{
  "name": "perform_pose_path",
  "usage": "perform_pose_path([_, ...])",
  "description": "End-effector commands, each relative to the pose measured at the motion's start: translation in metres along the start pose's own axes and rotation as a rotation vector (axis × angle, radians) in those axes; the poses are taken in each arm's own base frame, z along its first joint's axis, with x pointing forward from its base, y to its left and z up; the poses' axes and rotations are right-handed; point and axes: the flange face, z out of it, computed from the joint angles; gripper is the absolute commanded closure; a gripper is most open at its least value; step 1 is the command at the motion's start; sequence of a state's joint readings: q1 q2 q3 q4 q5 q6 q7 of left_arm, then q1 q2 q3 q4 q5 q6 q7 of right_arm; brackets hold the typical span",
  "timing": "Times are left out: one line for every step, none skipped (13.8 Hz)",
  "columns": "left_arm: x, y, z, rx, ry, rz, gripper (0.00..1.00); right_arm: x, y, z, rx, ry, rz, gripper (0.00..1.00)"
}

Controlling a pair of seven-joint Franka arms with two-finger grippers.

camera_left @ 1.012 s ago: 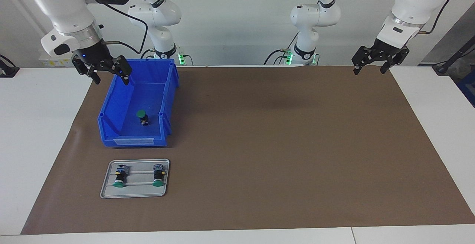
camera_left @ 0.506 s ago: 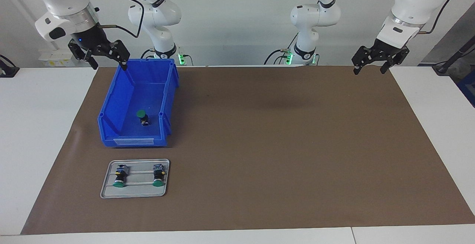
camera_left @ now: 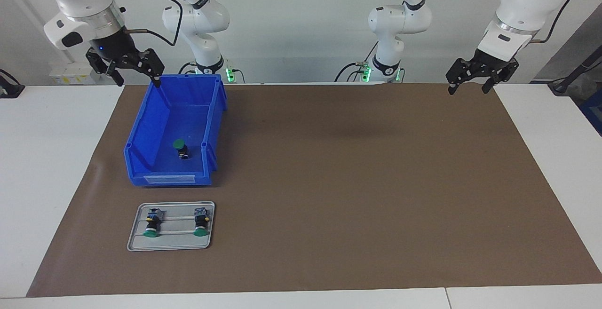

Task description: Place and press button with both arms

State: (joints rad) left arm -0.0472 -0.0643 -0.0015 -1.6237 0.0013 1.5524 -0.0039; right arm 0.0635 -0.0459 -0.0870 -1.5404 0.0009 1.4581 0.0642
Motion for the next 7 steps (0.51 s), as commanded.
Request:
perform_pose_path([-0.0046,-0.0015,0.0009,0.01,-0.004,-0.002,0.0,-0.0058,-0.001,-0.0041,-0.021,0.004,0.015,0.0])
perform_pose_path([-0.0046,-0.0015,0.0009,0.01,-0.004,-0.002,0.0,-0.0061,-0.0008,-0.0043,-0.023,0.006,0.015,0.0])
perform_pose_path([-0.0046,-0.0007,0.0009,0.01,-0.004,-0.001,0.0,-0.0053,0.0011,-0.0037,-0.026,0.006,0.018,0.0])
perform_pose_path([-0.0046,-0.0015,0.0009,0.01,-0.004,-0.002,0.0,-0.0054,0.0002,-0.0026,-0.032,0.007,0.016,0.0])
perform_pose_path([-0.0046,-0.0015,0.0009,0.01,-0.004,-0.002,0.0,-0.0044,0.0007,-0.0025,-0.035,0.018,0.013,0.0])
perform_pose_path([-0.0046,-0.0015,0.0009,0.01,-0.004,-0.002,0.0,-0.0037,0.0015,-0.0031,-0.042,0.024,0.013,0.0])
perform_pose_path([-0.0046,-0.0015,0.0009,0.01,-0.004,-0.002,0.0,-0.0035,0.0016,-0.0025,-0.044,0.024,0.014,0.0])
